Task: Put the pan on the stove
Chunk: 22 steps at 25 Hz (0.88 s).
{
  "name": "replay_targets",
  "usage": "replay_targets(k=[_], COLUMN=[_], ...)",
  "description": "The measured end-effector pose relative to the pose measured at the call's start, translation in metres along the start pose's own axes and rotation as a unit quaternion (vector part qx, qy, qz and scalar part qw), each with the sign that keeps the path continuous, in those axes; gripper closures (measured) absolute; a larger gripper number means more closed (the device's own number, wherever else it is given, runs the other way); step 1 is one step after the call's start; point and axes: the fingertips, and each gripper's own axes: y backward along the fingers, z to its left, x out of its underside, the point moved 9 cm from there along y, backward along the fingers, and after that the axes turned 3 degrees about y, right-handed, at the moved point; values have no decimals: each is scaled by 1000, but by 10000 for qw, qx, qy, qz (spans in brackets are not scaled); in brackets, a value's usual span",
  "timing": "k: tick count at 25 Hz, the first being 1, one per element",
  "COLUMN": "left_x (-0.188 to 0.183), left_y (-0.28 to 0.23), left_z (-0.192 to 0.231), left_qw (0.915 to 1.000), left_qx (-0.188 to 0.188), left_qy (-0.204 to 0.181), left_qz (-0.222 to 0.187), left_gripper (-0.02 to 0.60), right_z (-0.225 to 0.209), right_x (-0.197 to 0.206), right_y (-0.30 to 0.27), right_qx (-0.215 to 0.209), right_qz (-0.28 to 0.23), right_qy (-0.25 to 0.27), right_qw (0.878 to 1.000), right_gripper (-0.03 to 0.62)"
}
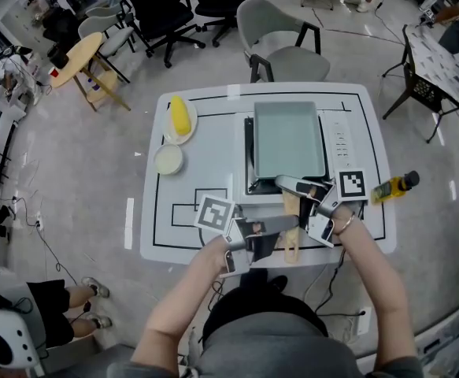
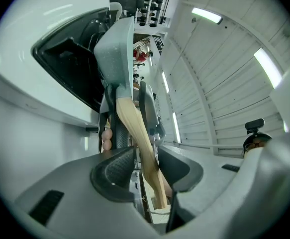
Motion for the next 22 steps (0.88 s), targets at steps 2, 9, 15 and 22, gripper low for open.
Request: replay_targets(k=[2, 9, 15, 22], left_x=[-2, -15, -34, -44], left_y=[8, 54, 81, 85], left_z=[-1, -6, -29, -49], left_qw=[9997, 9869, 9281, 8138], left_qx=[-116, -921, -2246, -3727], left_qy=[-145, -786, -2405, -3892], left_qz=[-132, -1064, -1740, -2174], left_gripper=[445, 445, 463, 511], right_z=[0, 0, -2, -2], right_x=[0, 0, 0, 0], right_y=[0, 1, 1, 1], right_qx=[-2, 3, -9, -35], right_qz=[2, -20, -70, -107], right_qy=[-5, -37, -46, -28], right_qw=[10000, 10000, 10000, 9999], right_gripper=[422, 422, 422, 421])
